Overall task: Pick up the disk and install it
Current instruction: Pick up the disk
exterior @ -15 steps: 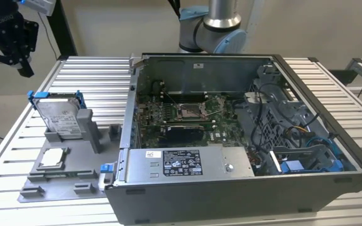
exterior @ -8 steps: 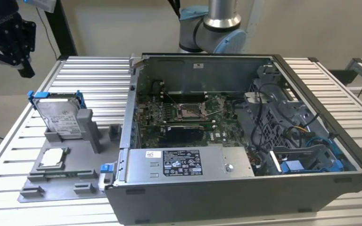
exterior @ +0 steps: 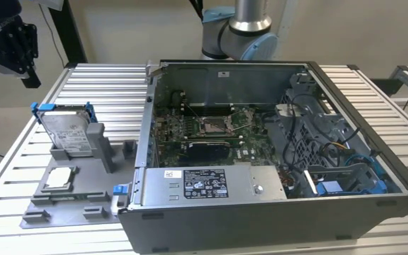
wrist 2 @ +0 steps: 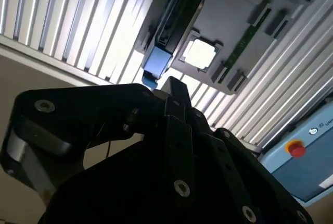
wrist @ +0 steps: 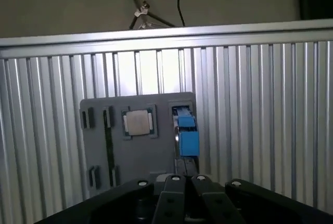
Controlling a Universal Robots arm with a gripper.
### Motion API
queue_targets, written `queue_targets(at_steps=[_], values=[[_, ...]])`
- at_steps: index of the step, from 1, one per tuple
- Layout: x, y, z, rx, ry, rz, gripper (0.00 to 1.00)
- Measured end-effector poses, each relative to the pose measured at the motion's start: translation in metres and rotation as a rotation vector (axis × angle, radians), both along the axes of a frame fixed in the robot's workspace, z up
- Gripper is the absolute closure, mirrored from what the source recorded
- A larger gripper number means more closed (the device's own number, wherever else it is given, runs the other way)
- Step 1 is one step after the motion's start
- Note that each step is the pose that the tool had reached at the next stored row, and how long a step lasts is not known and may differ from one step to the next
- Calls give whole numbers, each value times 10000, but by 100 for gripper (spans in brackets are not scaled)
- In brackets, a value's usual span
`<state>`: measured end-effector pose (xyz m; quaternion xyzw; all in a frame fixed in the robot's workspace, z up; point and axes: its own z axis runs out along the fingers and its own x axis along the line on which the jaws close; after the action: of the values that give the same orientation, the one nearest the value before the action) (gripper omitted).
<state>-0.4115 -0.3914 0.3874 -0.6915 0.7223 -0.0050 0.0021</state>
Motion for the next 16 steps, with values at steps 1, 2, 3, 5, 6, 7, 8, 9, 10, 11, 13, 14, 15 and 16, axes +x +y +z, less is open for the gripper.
queue_targets(at_steps=[1, 2, 3, 5, 6, 7, 8, 9, 10, 11, 13, 14, 15, 16], values=[[0, 0, -1, 1, -9, 161, 100], [0, 0, -1, 0, -9, 222, 100], [0, 0, -1, 0, -8, 221, 100], [-1, 1, -3, 5, 13, 213, 100], [-1, 0, -2, 20, 25, 201, 100], [0, 0, -2, 47, 36, 188, 100], [0, 0, -2, 77, 43, 177, 100], [0, 1, -3, 85, 44, 176, 100], [0, 1, -3, 87, 43, 176, 100], [0, 1, -3, 87, 44, 177, 100], [0, 0, -2, 86, 45, 182, 100], [0, 0, -2, 87, 44, 185, 100], [0, 0, -2, 87, 44, 187, 100], [0, 0, -2, 87, 44, 190, 100]])
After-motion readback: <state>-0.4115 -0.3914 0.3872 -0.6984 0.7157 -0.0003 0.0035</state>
